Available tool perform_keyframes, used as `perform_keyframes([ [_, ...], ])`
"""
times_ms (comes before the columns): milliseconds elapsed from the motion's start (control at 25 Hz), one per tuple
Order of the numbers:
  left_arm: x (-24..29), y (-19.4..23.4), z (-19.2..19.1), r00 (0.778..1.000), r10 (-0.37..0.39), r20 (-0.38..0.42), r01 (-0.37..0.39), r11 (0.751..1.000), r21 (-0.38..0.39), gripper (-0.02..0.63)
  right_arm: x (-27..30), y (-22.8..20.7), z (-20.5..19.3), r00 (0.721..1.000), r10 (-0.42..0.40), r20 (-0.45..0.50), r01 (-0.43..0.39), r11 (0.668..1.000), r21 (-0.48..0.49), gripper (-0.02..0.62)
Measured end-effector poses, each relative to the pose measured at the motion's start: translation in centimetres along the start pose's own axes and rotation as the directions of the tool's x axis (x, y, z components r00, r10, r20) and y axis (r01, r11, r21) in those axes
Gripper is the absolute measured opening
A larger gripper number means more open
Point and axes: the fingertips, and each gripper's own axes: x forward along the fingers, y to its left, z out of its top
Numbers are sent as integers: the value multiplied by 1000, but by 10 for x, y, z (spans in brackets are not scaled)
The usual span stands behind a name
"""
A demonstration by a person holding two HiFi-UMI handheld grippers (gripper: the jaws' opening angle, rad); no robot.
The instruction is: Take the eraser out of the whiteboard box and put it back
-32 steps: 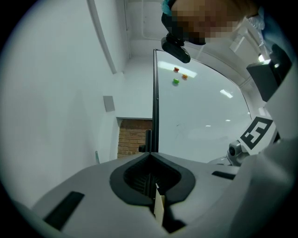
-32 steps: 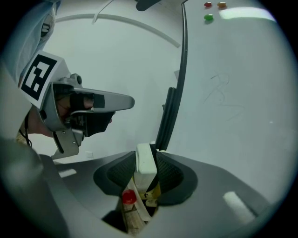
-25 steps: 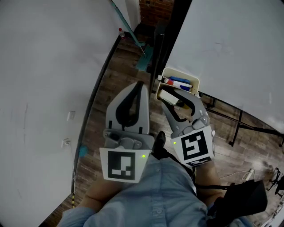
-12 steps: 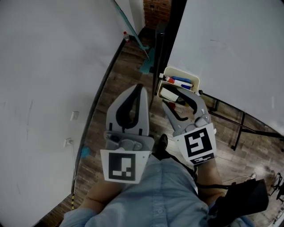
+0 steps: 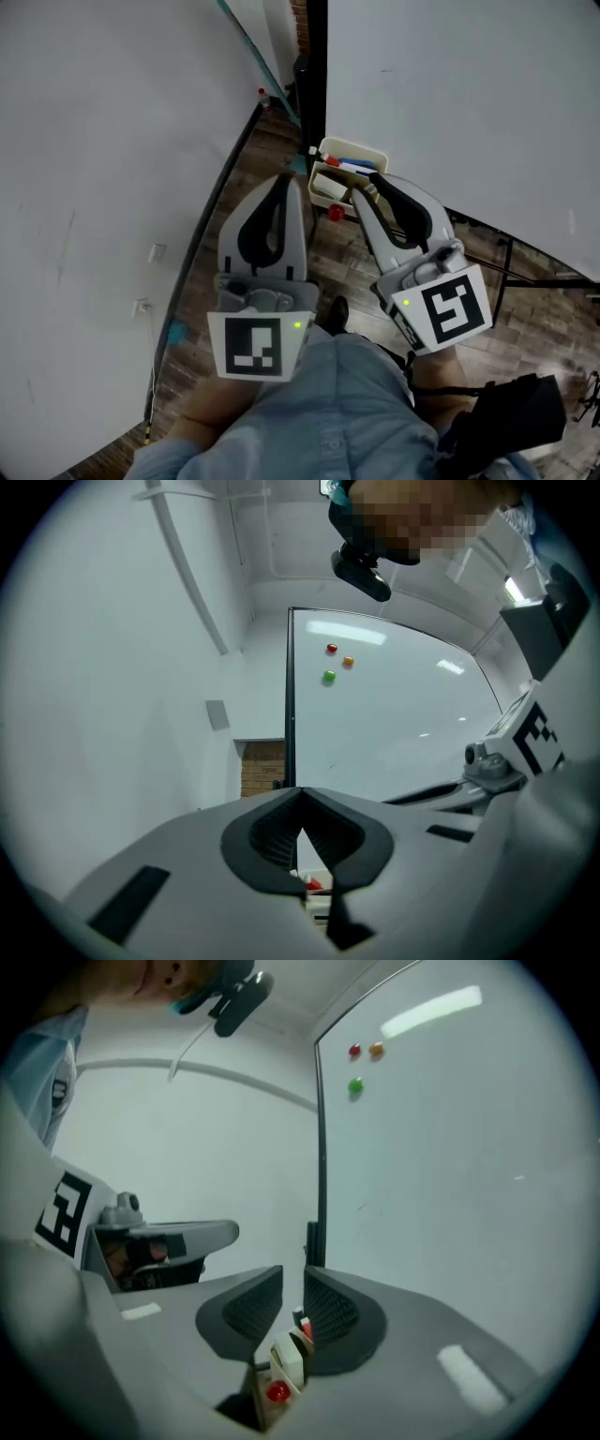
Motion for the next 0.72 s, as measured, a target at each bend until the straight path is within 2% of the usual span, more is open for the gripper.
perform_keyframes([
  [80,-3,-9,8,1000,1,20,-2,1000,9,5,-14,-5,16,997,-18,70,18,1000,7,23],
  [160,-8,-18,13,999,0,33,-1,1000,17,5,-25,-6,28,993,-29,112,28,1000,11,2],
  [720,-19,-46,34,997,1,75,-4,999,47,5,-53,-5,56,980,-12,200,13,1000,-2,0],
])
